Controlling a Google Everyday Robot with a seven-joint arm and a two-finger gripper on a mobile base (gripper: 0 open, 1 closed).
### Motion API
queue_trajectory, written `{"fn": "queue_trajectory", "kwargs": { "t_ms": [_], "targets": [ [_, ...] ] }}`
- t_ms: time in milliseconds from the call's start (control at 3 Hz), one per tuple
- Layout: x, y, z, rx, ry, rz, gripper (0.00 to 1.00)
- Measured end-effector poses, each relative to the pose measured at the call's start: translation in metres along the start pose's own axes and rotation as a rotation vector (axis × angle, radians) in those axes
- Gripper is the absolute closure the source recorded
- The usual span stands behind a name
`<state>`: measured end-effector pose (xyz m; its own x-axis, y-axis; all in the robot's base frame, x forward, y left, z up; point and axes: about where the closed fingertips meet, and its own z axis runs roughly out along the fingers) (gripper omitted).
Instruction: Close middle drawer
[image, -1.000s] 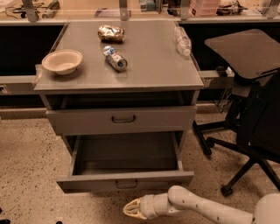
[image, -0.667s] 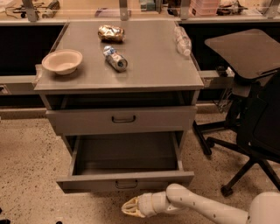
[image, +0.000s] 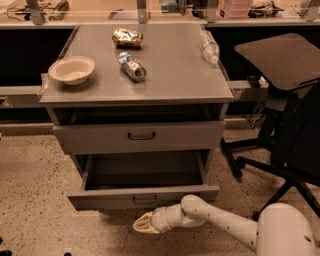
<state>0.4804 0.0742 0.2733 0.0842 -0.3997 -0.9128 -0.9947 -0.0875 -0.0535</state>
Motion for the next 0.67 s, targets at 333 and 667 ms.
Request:
{"fn": "queue_trajectory", "kwargs": {
  "t_ms": [333,667],
  "targets": [
    [-0.006,-0.034,0.011,-0.006,0.013,-0.024,1.00],
    [-0.011,-0.067,0.017,-0.016,0.022,-0.048,1.00]
  ]
}}
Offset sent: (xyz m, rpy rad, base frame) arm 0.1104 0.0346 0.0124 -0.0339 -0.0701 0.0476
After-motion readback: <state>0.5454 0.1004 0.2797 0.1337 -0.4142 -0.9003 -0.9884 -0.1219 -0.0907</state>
